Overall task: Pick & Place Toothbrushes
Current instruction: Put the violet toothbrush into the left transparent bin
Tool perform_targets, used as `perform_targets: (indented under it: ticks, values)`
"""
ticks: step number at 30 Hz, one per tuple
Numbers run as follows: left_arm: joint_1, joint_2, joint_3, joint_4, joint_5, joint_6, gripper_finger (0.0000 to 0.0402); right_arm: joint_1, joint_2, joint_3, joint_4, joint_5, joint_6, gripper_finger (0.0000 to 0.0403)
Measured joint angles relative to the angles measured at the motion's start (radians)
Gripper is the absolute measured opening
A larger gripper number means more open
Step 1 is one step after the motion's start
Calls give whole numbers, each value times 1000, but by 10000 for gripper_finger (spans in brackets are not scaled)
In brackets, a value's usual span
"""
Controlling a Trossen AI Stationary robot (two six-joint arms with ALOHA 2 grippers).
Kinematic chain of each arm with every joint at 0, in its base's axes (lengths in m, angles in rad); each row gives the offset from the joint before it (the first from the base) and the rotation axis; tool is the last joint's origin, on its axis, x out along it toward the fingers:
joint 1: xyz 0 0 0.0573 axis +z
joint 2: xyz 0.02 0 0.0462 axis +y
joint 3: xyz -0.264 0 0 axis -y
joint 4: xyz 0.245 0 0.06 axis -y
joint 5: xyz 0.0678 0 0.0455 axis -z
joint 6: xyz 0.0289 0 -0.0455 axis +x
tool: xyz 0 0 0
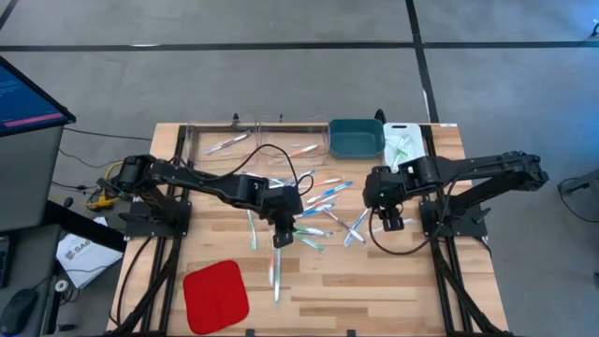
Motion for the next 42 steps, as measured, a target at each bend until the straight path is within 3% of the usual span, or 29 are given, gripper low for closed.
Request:
perform_targets:
  ticks: [14,20,25,31,42]
  values:
    - [0,0,0,6,0,0,135,0,0,0,68,0,76,213]
    - [0,0,0,5,0,0,135,-26,17,0,131,-9,448,205]
    - [9,0,0,3,1,6,135,-10,20,0,288,-12,586,197]
    - [25,-9,0,-23,0,7,135,-2,20,0,470,-11,623,190]
    - [68,-174,0,-31,-4,7,135,18,155,0,465,-11,619,178]
